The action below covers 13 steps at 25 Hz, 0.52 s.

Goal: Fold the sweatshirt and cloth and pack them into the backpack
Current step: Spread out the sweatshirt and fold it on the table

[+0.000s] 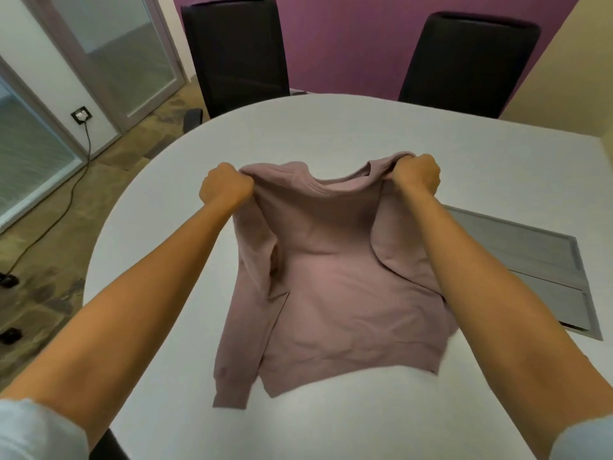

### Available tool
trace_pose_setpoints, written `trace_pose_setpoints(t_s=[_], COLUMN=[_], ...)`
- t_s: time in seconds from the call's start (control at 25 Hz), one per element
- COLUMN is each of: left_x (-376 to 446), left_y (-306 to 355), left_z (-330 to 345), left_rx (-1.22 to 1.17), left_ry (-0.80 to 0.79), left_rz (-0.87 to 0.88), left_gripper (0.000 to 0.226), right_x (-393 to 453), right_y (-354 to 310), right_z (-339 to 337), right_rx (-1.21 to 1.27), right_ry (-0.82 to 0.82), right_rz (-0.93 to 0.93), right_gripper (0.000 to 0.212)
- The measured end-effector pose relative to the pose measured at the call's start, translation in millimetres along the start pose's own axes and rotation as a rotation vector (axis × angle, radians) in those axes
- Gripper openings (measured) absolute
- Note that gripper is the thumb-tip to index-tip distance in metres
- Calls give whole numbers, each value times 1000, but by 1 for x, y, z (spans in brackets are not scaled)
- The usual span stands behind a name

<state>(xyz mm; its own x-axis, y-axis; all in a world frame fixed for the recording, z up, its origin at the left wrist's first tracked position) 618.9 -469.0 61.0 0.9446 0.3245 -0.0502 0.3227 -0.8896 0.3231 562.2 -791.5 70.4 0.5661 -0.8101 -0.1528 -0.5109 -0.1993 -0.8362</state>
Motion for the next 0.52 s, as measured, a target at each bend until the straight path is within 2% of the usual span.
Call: trace_pose_setpoints(t_s=[0.08, 0.12, 0.2, 0.28, 0.4, 0.52], left_x=[26, 37, 49, 50, 29, -16], left_y=[18, 27, 40, 42, 28, 0], left_z=[6, 12, 30, 55, 110, 165], left_rx=[-117, -222, -406, -437, -455, -426], left_ry=[49, 30, -96, -201, -294, -425], left_rz=[73, 150, 296, 389, 478, 441], left_gripper=[28, 30, 53, 77, 84, 83], right_x=[26, 38, 50, 55, 55, 38], right_y=[-8, -9, 0, 23, 84, 150], right_z=[19, 30, 53, 67, 75, 69], right_rx=[13, 52, 73, 14, -68, -53], right_ry=[-51, -137, -375, -505, -532, -500], right_rz=[-107, -195, -354, -465, -446, -366], right_gripper=[30, 31, 42, 54, 48, 36])
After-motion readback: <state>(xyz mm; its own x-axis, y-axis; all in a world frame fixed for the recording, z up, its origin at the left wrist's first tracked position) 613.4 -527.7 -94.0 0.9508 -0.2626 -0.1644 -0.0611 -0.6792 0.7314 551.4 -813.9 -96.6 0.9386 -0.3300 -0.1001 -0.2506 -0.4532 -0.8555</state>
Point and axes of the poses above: each hand's wrist, its own x-axis towards the middle knuckle, its own z-axis out of the palm, y = z × x, the point moved 3 cm from there along x, towards the middle knuckle, and after that the axes turned 7 degrees about x, right-handed, at the moved point
